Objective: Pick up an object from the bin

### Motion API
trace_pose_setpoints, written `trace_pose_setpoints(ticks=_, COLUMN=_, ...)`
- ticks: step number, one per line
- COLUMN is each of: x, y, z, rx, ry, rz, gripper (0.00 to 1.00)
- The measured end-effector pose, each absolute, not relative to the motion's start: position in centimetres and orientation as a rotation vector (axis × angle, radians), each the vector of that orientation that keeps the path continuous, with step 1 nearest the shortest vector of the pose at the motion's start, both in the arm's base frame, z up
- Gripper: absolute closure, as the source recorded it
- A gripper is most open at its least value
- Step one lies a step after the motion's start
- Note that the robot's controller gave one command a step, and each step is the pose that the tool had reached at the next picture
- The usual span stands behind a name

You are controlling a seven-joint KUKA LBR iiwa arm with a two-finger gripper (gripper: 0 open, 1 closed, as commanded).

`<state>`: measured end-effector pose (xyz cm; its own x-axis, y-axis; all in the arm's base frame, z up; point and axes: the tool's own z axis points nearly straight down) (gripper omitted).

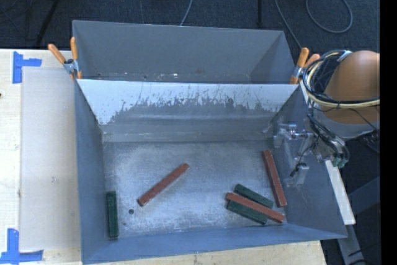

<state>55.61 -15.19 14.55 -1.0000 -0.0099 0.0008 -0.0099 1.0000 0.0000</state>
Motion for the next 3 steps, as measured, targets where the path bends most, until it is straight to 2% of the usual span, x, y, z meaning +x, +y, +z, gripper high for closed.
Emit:
trace_pose_setpoints(ticks=1, x=50.3, y=-10.5, z=6.9, rx=0.462, ry=-3.103, rz=-0.004, gripper=0.0)
trace_pose_setpoints(ticks=2, x=50.7, y=-10.7, z=7.4, rx=0.466, ry=-3.111, rz=0.004, gripper=1.0)
trace_pose_setpoints(ticks=3, x=48.2, y=-10.7, z=10.1, rx=1.069, ry=-2.954, rz=-0.001, gripper=1.0)
